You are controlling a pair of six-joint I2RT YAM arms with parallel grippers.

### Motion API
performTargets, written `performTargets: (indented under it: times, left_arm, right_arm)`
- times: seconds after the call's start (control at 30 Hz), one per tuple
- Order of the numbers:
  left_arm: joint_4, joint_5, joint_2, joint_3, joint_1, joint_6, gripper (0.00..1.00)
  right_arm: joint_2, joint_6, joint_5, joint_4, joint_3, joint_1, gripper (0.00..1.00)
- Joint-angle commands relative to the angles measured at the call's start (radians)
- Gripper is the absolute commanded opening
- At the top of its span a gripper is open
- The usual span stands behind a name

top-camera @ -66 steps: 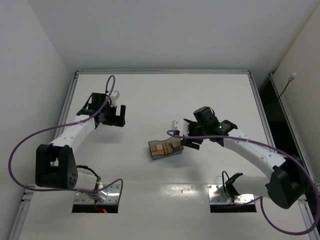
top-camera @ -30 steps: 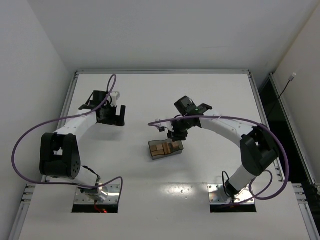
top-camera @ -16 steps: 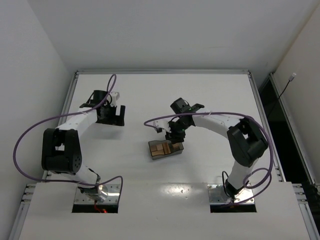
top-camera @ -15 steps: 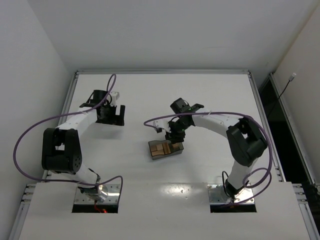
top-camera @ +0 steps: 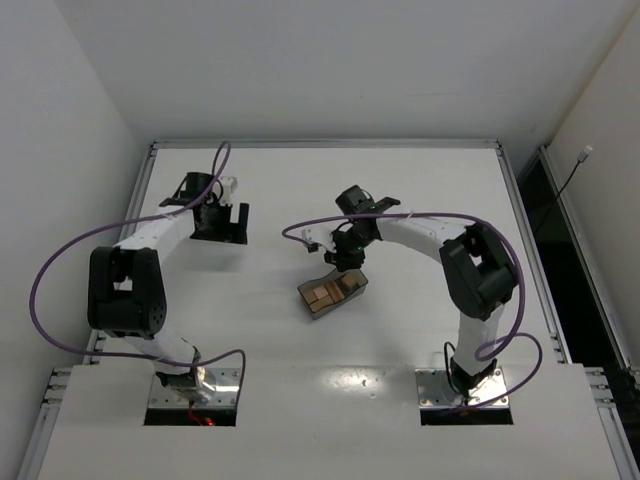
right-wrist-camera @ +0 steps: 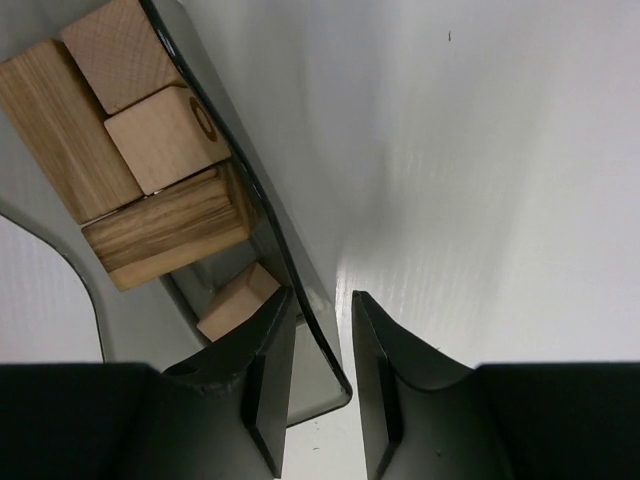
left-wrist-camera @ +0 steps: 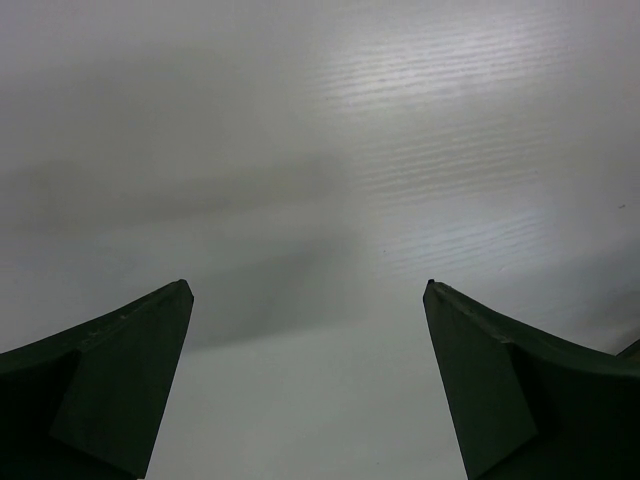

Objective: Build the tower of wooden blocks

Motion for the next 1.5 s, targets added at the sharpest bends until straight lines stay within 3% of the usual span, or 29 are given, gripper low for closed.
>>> performTargets:
  times: [0.0, 0.07, 0.17, 0.33, 0.63, 0.73, 0.83, 0.87, 1.07, 1.2, 1.47]
  left_arm:
    - [0.002, -0.012, 0.003, 0.066, 0.032, -0.003, 0.99]
    - [0.002, -0.012, 0.003, 0.089, 0.041, 0.009, 0.99]
    - [-0.007, -0.012, 0.012, 0.089, 0.052, 0.009, 0.99]
    - [0.002, -0.003, 0.021, 0.089, 0.061, 0.009, 0.99]
    - [0.002, 0.017, 0.021, 0.089, 0.091, -0.011, 0.99]
    - [0.011, -0.021, 0.021, 0.089, 0.103, -0.069, 0.99]
    - [0.011, -0.159, 0.03, 0.1, 0.103, -0.146, 0.98]
    - [0.011, -0.184, 0.031, 0.1, 0.103, -0.155, 0.98]
    - [0.002, -0.187, 0.04, 0.121, 0.112, -0.165, 0.98]
    - [0.002, -0.176, 0.04, 0.121, 0.112, -0.145, 0.98]
    - [0.002, -0.185, 0.04, 0.112, 0.143, -0.145, 0.98]
  right_arm:
    - [0.01, -0.022, -0.002, -0.013, 0.041, -0.002, 0.25]
    - [-0.002, -0.037, -0.002, -0.039, 0.029, -0.011, 0.25]
    - [-0.022, -0.06, -0.013, -0.066, 0.006, -0.011, 0.15]
    - [-0.022, -0.069, -0.013, -0.085, -0.014, -0.011, 0.08]
    - [-0.013, -0.042, 0.005, -0.095, -0.003, -0.011, 0.0]
    - [-0.12, 0.113, 0.068, 0.145, -0.087, -0.011, 0.0]
    - [-0.298, 0.346, 0.337, 0.423, -0.254, 0.018, 0.0]
    - [-0.33, 0.346, 0.426, 0.522, -0.283, 0.029, 0.0]
    - [-0.375, 0.377, 0.745, 0.707, -0.35, 0.061, 0.0]
    - [-0.384, 0.321, 0.937, 0.903, -0.409, 0.105, 0.0]
    - [-0.327, -0.118, 1.249, 1.423, -0.583, 0.266, 0.0]
